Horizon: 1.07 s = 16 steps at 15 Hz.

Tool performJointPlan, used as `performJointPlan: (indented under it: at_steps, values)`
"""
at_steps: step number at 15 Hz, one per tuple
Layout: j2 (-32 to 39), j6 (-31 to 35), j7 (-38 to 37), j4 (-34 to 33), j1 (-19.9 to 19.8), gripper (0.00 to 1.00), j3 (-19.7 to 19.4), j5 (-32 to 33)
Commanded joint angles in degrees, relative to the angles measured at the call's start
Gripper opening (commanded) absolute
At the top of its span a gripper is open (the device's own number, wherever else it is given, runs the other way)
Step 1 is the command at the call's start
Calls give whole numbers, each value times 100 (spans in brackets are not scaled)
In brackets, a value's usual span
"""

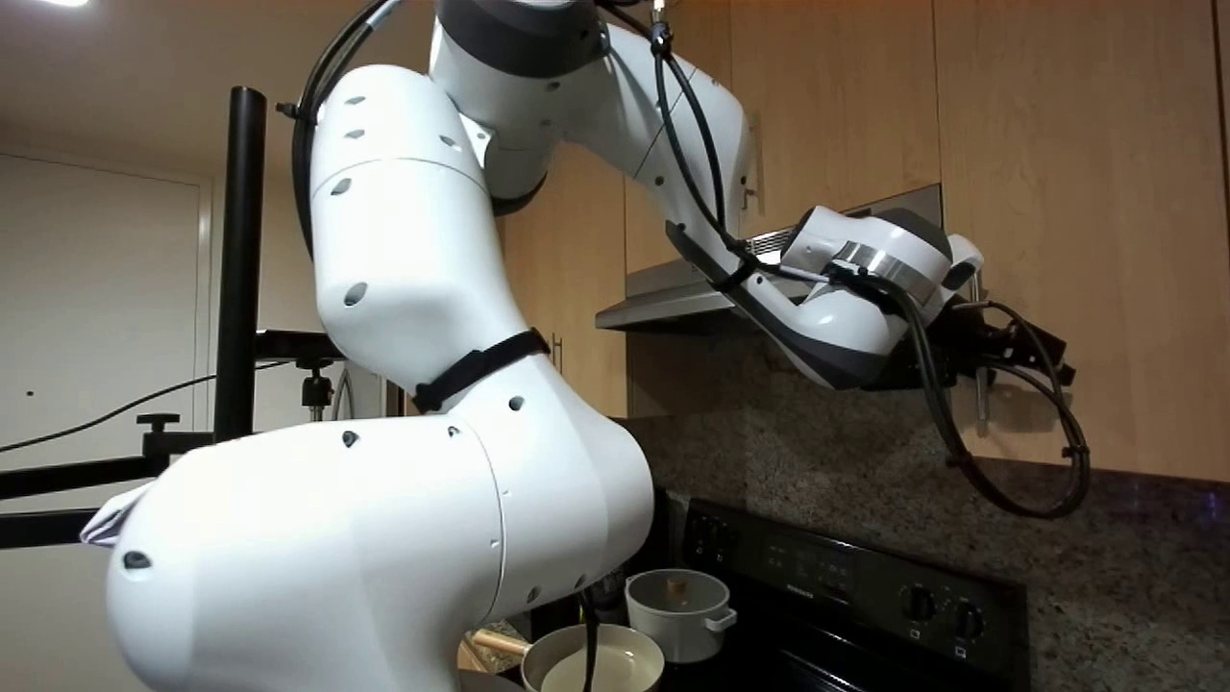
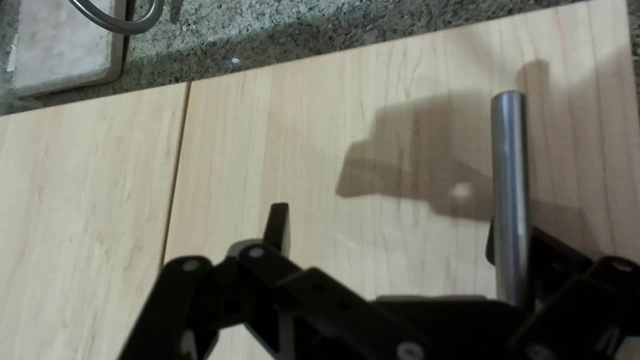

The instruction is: Open and close the upper right cupboard

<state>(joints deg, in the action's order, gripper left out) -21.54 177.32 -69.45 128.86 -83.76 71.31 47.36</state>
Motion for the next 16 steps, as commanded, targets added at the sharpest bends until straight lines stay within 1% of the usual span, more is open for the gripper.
performJointPlan:
  at_steps: [1,6,11,16]
  values:
    - [-442,1,-166,545,432,100,-924,-110]
    - [-416,-89,-80,850,1172,100,-1591,-136]
    - [-361,-106,3,1099,1808,100,-2236,-150]
    - [-451,-51,26,1366,2432,100,-2873,-143]
